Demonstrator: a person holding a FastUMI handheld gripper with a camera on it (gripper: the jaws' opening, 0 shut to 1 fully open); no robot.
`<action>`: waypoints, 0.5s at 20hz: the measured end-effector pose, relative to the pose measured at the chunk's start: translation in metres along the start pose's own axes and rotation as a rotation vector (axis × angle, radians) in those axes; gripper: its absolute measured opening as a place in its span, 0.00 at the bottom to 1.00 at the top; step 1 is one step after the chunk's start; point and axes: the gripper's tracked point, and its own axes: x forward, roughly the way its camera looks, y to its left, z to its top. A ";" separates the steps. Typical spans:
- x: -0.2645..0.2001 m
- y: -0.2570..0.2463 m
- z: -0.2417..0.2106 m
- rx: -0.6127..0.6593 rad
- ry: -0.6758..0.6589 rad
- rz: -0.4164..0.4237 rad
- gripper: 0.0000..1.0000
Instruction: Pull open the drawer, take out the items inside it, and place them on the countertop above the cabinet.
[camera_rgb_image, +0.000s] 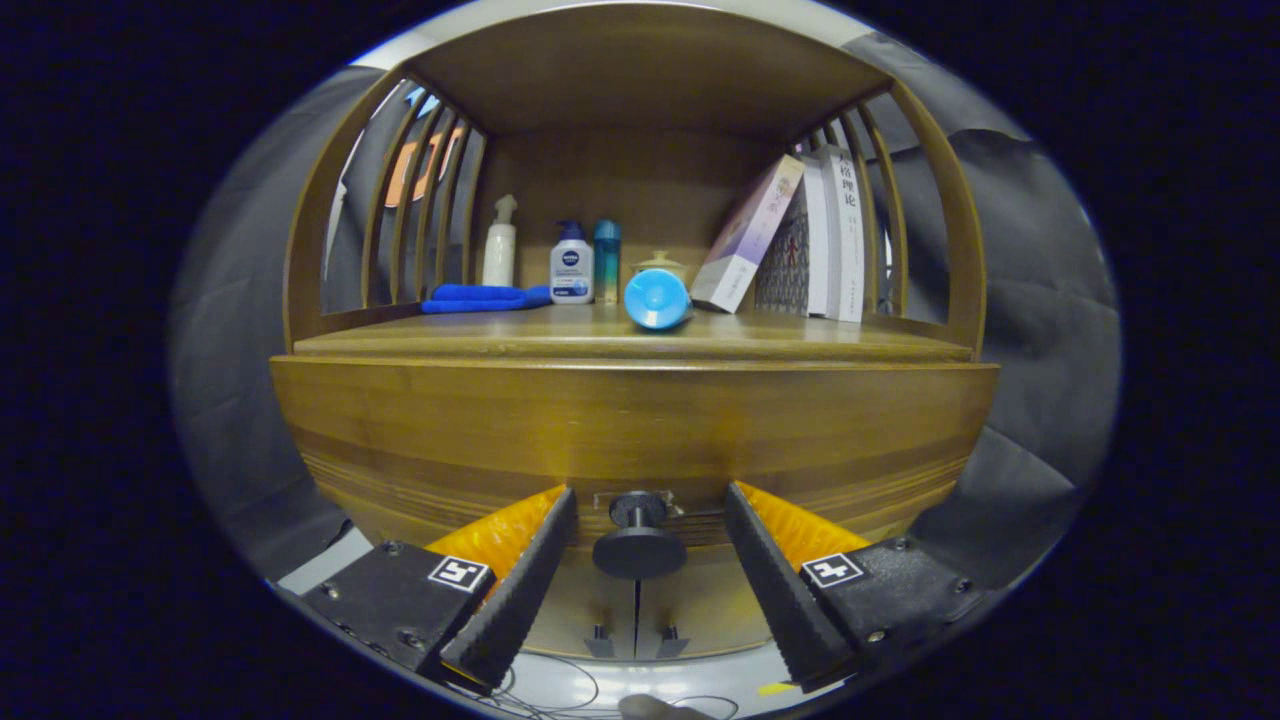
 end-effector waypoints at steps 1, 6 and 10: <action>0.005 0.001 0.001 0.002 0.005 0.000 0.99; 0.012 0.004 -0.001 0.089 0.040 0.038 0.98; 0.001 0.003 0.005 0.085 0.052 0.046 0.98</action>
